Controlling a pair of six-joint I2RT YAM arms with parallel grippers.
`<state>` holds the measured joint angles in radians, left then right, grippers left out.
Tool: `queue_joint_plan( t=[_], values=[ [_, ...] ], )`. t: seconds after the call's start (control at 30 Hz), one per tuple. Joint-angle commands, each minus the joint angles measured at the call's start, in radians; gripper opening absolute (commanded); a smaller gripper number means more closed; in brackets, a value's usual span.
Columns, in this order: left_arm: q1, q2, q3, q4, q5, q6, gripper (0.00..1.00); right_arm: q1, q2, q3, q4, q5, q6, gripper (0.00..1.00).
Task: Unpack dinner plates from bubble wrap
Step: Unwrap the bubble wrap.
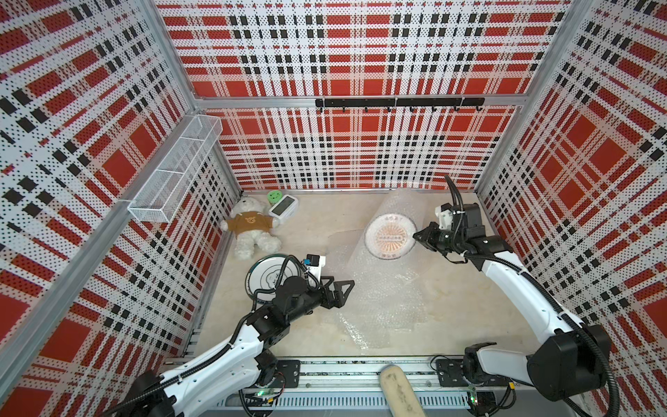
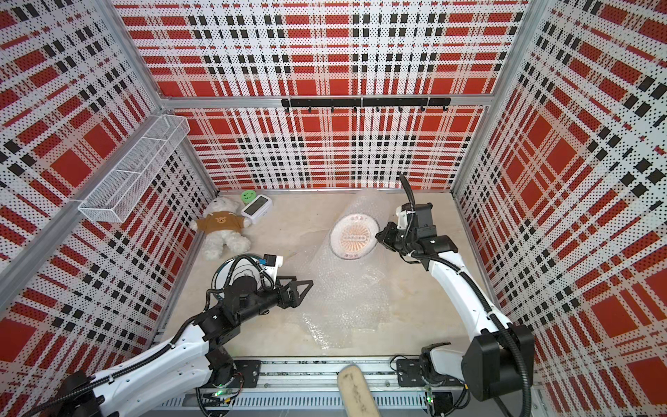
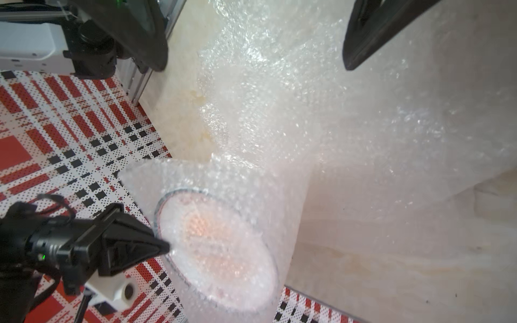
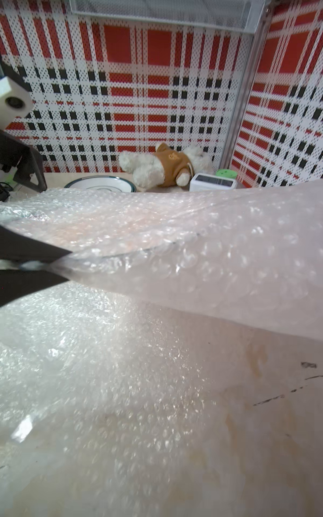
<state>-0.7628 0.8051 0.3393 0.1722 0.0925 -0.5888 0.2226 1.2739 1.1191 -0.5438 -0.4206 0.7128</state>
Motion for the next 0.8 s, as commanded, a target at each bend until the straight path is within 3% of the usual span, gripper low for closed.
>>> queue_joint_plan(
  t=[0.0,0.27,0.33,0.57,0.77],
  values=[
    [-0.071,0.058,-0.014,0.165,-0.198,0.125,0.99,-0.003,-0.018,0.085,-0.015,-0.055,0.039,0.0],
    [-0.095,0.366,-0.003,0.499,-0.505,0.174,0.99,-0.021,-0.073,0.15,-0.096,-0.104,0.043,0.0],
    [-0.076,0.425,0.01,0.559,-0.537,0.177,0.99,-0.033,-0.099,0.153,-0.119,-0.113,0.039,0.0],
    [0.066,0.605,0.093,0.667,-0.51,0.142,0.99,-0.052,-0.171,0.124,-0.172,-0.139,0.021,0.0],
    [0.195,0.509,0.146,0.624,-0.382,0.132,0.96,-0.052,-0.16,0.061,-0.188,-0.169,-0.052,0.0]
  ],
)
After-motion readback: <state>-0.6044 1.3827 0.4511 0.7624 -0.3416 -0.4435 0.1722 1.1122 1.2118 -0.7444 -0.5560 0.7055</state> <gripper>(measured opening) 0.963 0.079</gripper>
